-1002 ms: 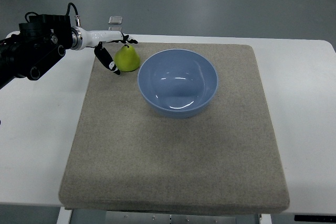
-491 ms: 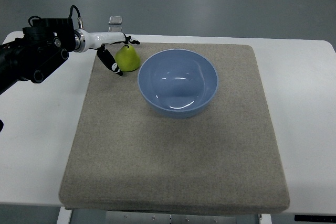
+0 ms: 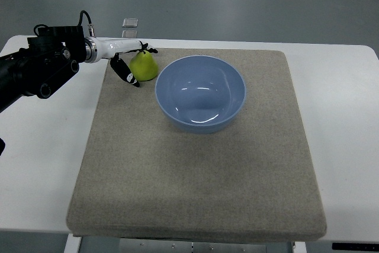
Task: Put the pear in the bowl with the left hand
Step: 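Close the left hand fingers around the green pear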
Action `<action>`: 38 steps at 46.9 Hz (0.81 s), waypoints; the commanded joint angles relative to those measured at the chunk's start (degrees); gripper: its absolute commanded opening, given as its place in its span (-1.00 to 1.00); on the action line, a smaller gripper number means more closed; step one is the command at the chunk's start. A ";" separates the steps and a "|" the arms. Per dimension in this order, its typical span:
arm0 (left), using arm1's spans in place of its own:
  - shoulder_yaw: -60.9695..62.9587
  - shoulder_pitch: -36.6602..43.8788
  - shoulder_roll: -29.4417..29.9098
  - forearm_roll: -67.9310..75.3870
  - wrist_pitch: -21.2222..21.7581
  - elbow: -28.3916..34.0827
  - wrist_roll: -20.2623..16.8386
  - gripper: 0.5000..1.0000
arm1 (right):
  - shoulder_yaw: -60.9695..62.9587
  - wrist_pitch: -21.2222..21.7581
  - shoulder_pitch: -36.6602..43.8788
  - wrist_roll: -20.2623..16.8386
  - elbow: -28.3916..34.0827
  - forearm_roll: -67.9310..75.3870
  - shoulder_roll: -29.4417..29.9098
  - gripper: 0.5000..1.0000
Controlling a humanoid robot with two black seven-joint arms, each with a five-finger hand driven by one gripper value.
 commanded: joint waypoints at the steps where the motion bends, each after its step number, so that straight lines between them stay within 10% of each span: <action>1: 0.10 -0.02 0.00 0.00 0.02 0.00 0.00 0.53 | 0.00 0.00 0.00 -0.06 0.00 0.00 0.00 0.70; 20: 0.02 0.33 0.00 0.00 0.10 -0.09 0.00 0.23 | 0.00 0.00 0.00 -0.06 0.00 0.00 0.00 0.70; 31: -0.07 0.33 1.05 -0.09 -0.07 -0.79 -0.09 -0.95 | 0.00 0.00 0.00 0.03 0.00 0.00 0.00 0.70; 38: -0.07 -0.10 2.64 -0.70 -0.33 -1.76 -0.52 -1.00 | 0.00 0.00 0.00 0.03 0.00 0.00 0.00 0.70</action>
